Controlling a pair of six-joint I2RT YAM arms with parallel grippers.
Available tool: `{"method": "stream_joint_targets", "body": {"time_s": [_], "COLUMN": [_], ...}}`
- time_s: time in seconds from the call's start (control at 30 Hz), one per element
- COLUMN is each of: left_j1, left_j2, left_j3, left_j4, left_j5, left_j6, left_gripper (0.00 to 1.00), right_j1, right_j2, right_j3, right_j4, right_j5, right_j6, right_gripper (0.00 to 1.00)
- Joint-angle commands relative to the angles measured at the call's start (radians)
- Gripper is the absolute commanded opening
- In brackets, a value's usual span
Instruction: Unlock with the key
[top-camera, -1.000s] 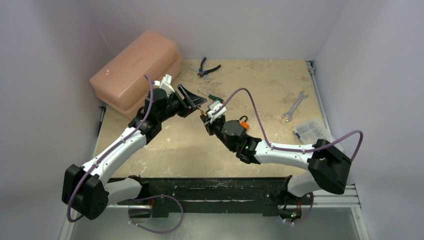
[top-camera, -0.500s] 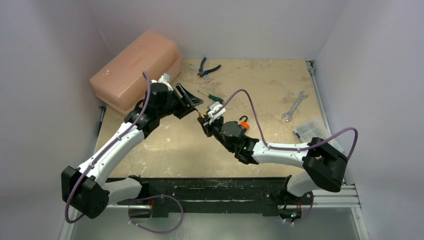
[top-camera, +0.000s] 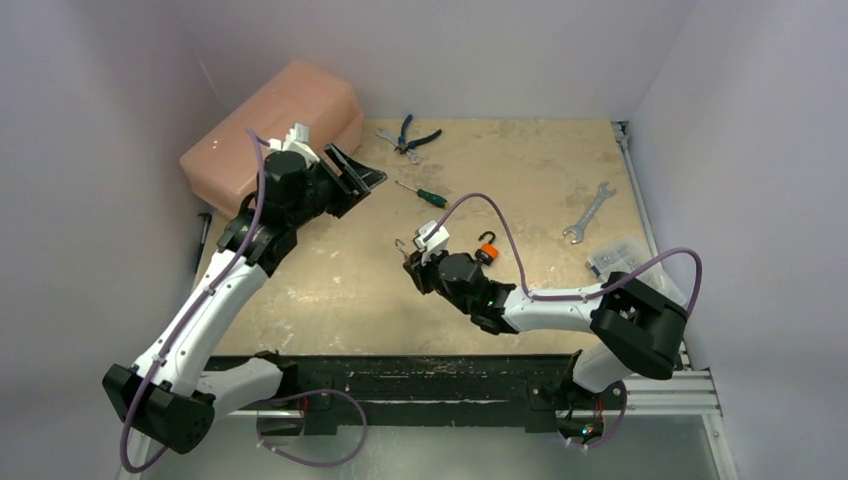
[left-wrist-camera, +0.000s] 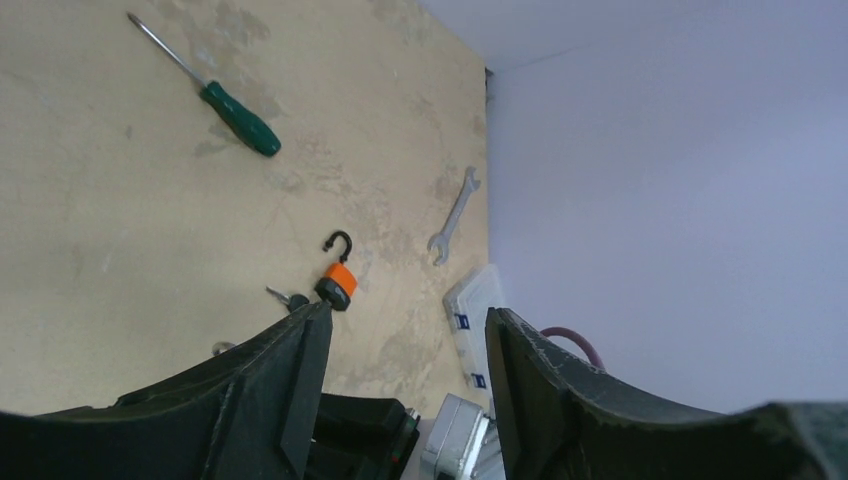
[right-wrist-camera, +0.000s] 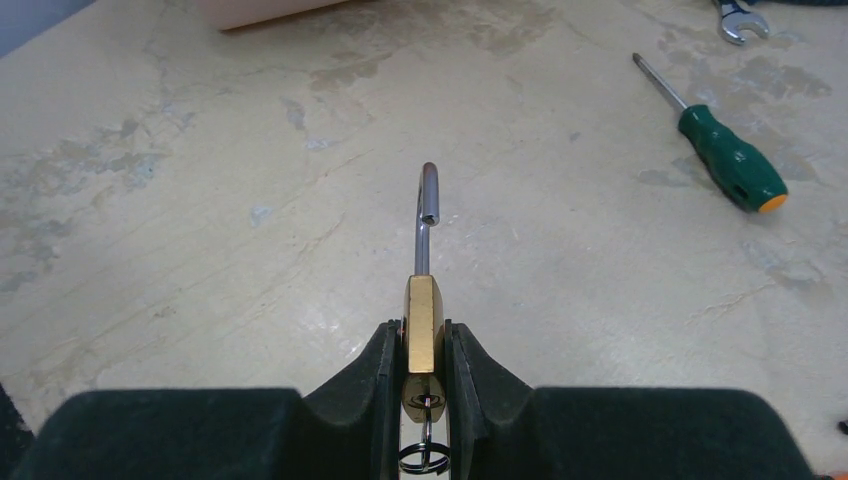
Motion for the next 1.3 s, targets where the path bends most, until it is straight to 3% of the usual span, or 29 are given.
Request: {"method": "stream_joint_targets", "body": {"time_s": [0.0,0.23,0.43,0.77,1.27], "left_j1": [0.014,0.014,0.016,0.066,0.091], "left_j2": [-0.082,-0.192,-0.156,-0.184,-0.194], "left_j3": [0.005,-0.225,-0.298,-0.379,-0.381], "left_j4": [0.042,0.290,0.295,0.391,0.377], "left_j5": [-0.131,-0.349,-0.465,-0.350,-0.341], "left_j6": [0.114,0.271,0.420,0.492,0.478], "left_gripper": [0.63,0.66,0.65,0.69,0.69], "right_j1": [-0.002,-0.006,-0.072,-0.281,-0.382], "right_j2": [-0.019,0.040,0.102,0.233,0.432], "right_j3": [-0.005,0.018,0.066,0.093,0.253], "right_j4": [0.072,0.058,0.023,0.100,-0.047], "right_j5": [-0.044,-0.062,-0.155,-0.435,-0.576], "right_j6": [0.075,0.188,0.338,0.575,0.707], "right_gripper": [0.00,0.00,0.00,0.00,0.00]}}
